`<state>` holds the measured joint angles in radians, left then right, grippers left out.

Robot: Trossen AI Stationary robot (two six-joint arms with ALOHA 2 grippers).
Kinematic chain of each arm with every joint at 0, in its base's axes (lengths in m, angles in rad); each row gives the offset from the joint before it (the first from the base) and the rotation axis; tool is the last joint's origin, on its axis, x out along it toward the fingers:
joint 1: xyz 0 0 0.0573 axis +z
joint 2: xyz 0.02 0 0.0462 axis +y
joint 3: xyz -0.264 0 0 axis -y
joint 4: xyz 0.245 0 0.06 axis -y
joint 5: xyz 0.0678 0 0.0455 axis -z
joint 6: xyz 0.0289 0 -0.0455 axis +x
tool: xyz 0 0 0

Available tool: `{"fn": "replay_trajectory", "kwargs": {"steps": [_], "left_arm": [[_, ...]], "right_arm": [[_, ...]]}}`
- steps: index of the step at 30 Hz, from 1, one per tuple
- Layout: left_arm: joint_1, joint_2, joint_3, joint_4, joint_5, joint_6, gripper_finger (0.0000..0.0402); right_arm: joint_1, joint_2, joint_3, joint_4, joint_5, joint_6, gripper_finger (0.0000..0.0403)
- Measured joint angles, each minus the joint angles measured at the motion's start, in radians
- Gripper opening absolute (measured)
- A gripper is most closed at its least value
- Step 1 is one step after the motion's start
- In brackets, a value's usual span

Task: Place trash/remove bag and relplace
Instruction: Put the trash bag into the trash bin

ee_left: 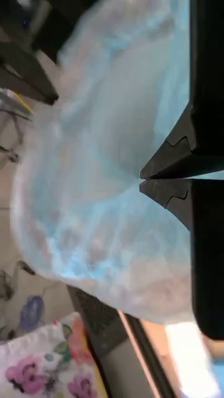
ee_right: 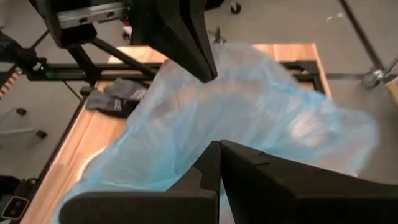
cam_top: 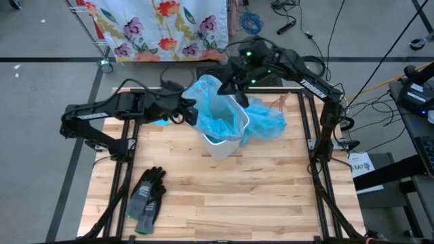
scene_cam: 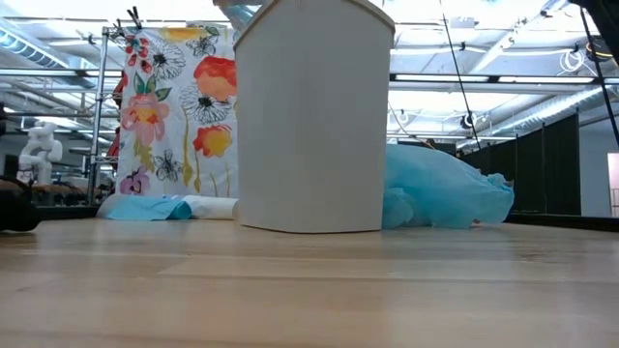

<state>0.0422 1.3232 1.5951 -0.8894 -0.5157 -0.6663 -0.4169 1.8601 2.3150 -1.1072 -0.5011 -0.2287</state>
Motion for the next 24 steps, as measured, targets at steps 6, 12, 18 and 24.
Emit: {"fn": "replay_trajectory", "kwargs": {"steps": [6,12,18,24], "left_arm": [[0.002,-0.001,0.0,-0.085,-0.042,-0.038,0.0],[0.003,-0.001,0.0,-0.199,-0.054,-0.103,0.0],[0.001,0.026,-0.002,-0.218,-0.065,-0.1,0.0],[0.01,0.032,-0.001,-0.24,-0.07,-0.093,0.0]], "right_arm": [[-0.005,0.05,0.0,-0.029,0.183,0.035,0.0],[-0.069,0.058,-0.001,-0.048,0.313,0.088,0.0],[-0.122,0.058,-0.001,-0.1,0.286,0.113,0.0],[-0.173,0.058,-0.064,-0.155,0.184,0.113,0.0]]}}
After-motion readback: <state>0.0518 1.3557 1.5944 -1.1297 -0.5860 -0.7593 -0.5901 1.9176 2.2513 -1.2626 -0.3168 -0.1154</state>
